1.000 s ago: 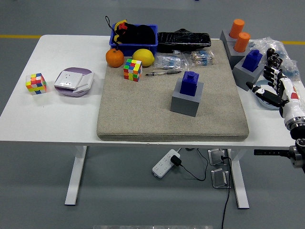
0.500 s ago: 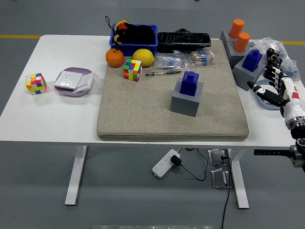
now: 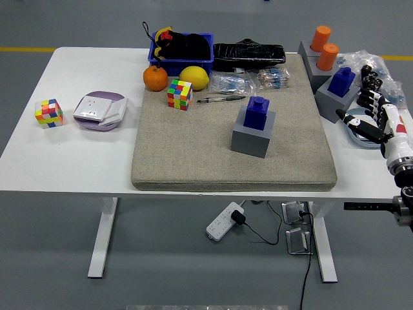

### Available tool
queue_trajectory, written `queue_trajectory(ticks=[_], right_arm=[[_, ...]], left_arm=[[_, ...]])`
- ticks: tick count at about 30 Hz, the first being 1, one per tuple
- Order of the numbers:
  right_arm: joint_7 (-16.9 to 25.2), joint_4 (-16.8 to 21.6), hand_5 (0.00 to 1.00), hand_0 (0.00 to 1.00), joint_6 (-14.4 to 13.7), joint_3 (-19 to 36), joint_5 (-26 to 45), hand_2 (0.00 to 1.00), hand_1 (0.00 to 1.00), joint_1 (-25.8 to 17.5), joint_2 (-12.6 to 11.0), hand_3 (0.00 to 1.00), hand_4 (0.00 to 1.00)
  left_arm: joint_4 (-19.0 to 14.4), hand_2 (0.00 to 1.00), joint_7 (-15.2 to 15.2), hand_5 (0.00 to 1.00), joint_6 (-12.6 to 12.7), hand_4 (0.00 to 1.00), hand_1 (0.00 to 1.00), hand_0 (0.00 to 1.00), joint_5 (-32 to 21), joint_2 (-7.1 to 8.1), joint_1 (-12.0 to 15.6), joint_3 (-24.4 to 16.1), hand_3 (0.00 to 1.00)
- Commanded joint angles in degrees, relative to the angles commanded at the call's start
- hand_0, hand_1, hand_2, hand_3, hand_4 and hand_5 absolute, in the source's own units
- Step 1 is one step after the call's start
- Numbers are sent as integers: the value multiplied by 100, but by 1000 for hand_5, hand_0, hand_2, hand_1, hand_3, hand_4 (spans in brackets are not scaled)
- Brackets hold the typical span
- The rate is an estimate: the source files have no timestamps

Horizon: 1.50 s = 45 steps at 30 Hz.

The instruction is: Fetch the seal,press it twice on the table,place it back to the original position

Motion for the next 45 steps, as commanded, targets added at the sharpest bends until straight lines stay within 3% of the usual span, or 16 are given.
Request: queue_trajectory(ticks=[45], right_arm=[[-57,14,281,916,-13,36,-26,863,876,5,-35,856,923]], left_arm=[[0,758,0,340,-5,738,794,828,18,0,-10,-36,814]])
